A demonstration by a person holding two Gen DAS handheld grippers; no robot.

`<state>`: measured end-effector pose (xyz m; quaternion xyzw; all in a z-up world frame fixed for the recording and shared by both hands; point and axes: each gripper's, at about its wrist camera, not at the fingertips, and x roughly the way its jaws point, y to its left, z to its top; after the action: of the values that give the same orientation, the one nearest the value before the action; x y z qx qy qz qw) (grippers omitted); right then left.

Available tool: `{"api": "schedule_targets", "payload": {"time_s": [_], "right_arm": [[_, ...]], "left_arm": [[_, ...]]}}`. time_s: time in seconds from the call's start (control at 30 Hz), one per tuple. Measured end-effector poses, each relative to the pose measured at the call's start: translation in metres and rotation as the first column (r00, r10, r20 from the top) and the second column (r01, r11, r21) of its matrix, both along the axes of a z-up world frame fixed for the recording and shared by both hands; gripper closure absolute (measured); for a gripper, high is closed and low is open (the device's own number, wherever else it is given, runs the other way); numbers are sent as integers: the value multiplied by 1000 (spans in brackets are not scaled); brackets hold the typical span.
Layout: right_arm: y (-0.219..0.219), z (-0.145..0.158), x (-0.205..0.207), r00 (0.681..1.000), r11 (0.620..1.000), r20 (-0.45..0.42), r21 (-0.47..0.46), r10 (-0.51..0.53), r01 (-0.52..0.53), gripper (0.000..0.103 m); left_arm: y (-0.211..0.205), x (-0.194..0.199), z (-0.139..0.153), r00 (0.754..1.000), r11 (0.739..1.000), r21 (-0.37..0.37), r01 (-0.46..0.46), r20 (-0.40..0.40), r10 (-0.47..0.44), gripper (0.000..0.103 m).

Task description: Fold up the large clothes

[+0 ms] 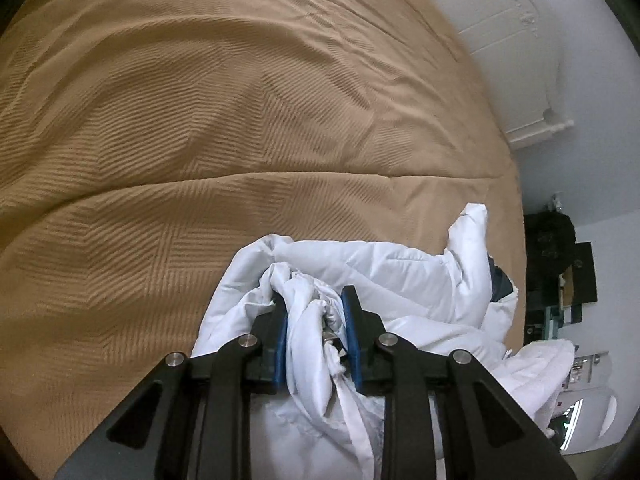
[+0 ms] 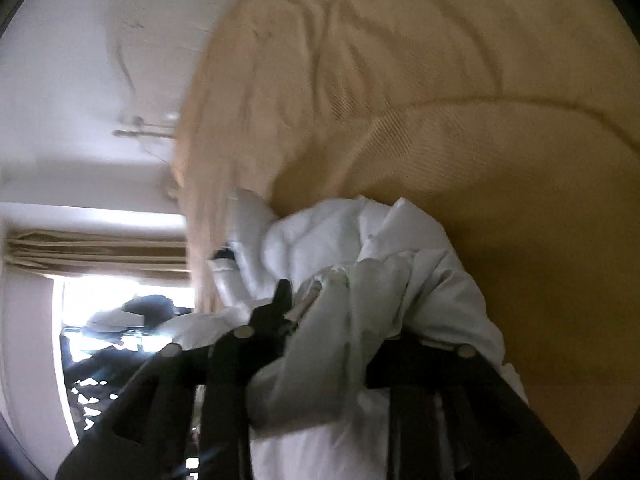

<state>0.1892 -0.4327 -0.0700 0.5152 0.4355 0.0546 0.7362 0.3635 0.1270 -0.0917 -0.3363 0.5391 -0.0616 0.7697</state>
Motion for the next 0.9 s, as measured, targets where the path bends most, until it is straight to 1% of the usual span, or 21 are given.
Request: {"api": "schedule_targets", "payload": {"time_s": [0.07,0.13,0.17,0.23,0.27,0.3,0.33,0.37,0.43,0.5,0.53,0.57,0.6,0.63,0.67,0.7,0.73,0.77,0.83,0.87,0.9], "right_arm": [[5,30,-22,999,996,53,-90,-7,11,56],[29,65,-55,992,957,121,-283,-25,59,27],[45,82,-65,989,921,148,-384,-17,73,26],[84,111,-89,974,805,220,-585,45,96,26],[101,118,-96,968,775,241,-624,74,96,26],[120,120,-102,957,775,262,-627,122,73,26],[143,115,-101,947,783,259,-622,190,13,26],[162,108,-98,940,769,237,-638,244,-38,27],[200,77,-87,939,689,130,-712,319,-136,29],[220,34,-71,941,596,-4,-773,338,-217,29],[225,17,-69,940,550,-29,-805,339,-223,29],[226,10,-70,939,528,-30,-821,342,-218,29],[226,8,-70,938,520,-27,-827,344,-214,29],[223,8,-69,940,535,-31,-815,340,-221,29],[222,8,-69,941,550,-34,-804,338,-226,29],[221,8,-69,941,558,-36,-798,336,-230,29],[219,8,-70,943,560,-40,-796,331,-230,29],[218,7,-69,943,561,-40,-796,329,-230,29],[221,4,-65,944,562,-41,-795,326,-229,28],[221,4,-64,946,562,-41,-795,323,-226,28],[221,4,-64,947,563,-44,-795,317,-225,27]], "left_arm": [[-3,2,-1,1000,1000,14,-4,3,4,78],[-5,3,1,1000,1000,26,-9,7,9,78],[-6,3,3,1000,1000,24,-14,5,14,77],[-3,1,5,1000,1000,19,-22,1,22,78],[-2,1,5,1000,1000,21,-23,1,23,78],[-4,1,6,1000,999,24,-23,2,23,78],[-3,1,8,1000,999,22,-24,0,24,78],[-1,0,10,1000,1000,17,-26,-2,26,77],[6,0,16,999,999,-23,-34,-14,34,77],[20,1,24,998,992,-114,-48,-40,44,76],[31,2,30,998,981,-186,-57,-48,48,75],[40,2,35,997,966,-250,-66,-56,54,75],[55,1,44,994,940,-329,-94,-77,72,75],[64,-1,50,992,921,-372,-117,-96,88,74],[79,-4,63,987,904,-398,-153,-102,123,70],[90,-7,75,985,906,-387,-174,-82,154,67],[104,-11,98,980,922,-335,-196,-30,198,54],[112,-16,118,976,940,-272,-208,13,220,36],[110,-25,153,977,975,-120,-187,82,197,27],[97,-31,164,983,987,-65,-145,105,151,27],[85,-36,168,986,993,-46,-112,117,117,27]]}}
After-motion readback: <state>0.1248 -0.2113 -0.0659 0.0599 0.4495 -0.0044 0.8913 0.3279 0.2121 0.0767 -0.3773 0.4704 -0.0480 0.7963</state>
